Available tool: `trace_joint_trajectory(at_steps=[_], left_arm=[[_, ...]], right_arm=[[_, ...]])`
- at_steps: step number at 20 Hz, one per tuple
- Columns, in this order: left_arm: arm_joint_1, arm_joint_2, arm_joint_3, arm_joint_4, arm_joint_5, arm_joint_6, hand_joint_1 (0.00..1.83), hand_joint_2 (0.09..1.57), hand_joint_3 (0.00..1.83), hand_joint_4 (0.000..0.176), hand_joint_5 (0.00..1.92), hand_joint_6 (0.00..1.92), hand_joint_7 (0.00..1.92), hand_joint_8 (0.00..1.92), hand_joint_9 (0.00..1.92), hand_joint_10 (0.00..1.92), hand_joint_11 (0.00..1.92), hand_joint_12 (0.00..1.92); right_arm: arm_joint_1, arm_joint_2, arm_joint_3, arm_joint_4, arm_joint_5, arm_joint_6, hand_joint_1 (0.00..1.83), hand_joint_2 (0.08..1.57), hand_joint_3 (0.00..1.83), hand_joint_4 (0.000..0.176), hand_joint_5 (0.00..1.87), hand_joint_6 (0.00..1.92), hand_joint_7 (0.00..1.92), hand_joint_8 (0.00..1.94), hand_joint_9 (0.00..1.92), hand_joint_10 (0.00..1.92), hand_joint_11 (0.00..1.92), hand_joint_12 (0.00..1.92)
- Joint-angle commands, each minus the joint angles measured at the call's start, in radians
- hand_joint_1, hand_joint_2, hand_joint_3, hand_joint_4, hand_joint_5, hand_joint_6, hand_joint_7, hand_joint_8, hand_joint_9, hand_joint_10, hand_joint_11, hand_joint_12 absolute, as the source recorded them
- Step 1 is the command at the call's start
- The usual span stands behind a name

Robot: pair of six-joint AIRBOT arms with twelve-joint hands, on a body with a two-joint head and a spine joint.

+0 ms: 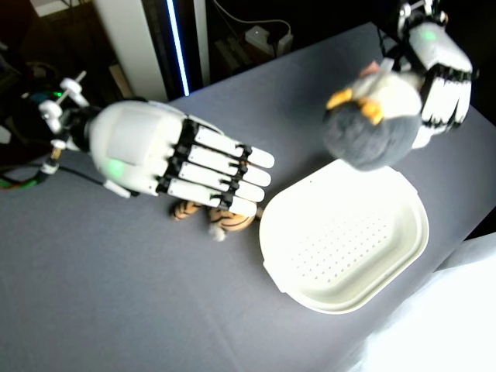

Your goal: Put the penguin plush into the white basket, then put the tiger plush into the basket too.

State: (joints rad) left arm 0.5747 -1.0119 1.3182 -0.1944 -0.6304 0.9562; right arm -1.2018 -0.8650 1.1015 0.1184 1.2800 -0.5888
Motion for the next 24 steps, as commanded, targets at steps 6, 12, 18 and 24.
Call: trace_joint_trajectory(at_steps=[6, 12, 18, 24], left_arm=[[-0.109, -0.046, 0.067, -0.036, 0.062, 0.136, 1.32, 0.99, 0.00, 0.000, 0.79, 0.22, 0.68, 0.45, 0.72, 0.75, 0.62, 1.12], [-0.057, 0.001, -0.012, -0.036, -0.034, 0.155, 1.08, 0.88, 0.00, 0.176, 0.09, 0.00, 0.04, 0.00, 0.17, 0.00, 0.01, 0.91], [0.083, 0.134, -0.216, -0.013, -0.307, 0.155, 1.05, 0.86, 0.00, 0.176, 0.00, 0.00, 0.00, 0.00, 0.00, 0.00, 0.00, 0.58], [0.280, 0.267, -0.414, 0.059, -0.580, 0.100, 0.94, 0.81, 0.00, 0.175, 0.00, 0.00, 0.00, 0.00, 0.00, 0.00, 0.00, 0.00]], right_arm=[[0.010, 0.000, 0.004, 0.003, 0.125, 0.004, 0.66, 1.32, 0.00, 0.000, 0.36, 0.01, 0.30, 0.01, 0.28, 0.02, 0.14, 0.41], [0.010, 0.024, -0.037, -0.055, 0.192, 0.012, 0.74, 1.25, 0.00, 0.000, 0.41, 0.00, 0.36, 0.00, 0.36, 0.01, 0.23, 0.44], [-0.005, 0.081, -0.124, -0.149, 0.258, -0.014, 0.83, 1.17, 0.00, 0.139, 0.31, 0.00, 0.28, 0.01, 0.34, 0.01, 0.27, 0.37], [-0.119, 0.109, -0.151, -0.197, 0.171, -0.012, 0.86, 1.13, 0.00, 0.174, 0.22, 0.00, 0.21, 0.00, 0.28, 0.00, 0.32, 0.32]])
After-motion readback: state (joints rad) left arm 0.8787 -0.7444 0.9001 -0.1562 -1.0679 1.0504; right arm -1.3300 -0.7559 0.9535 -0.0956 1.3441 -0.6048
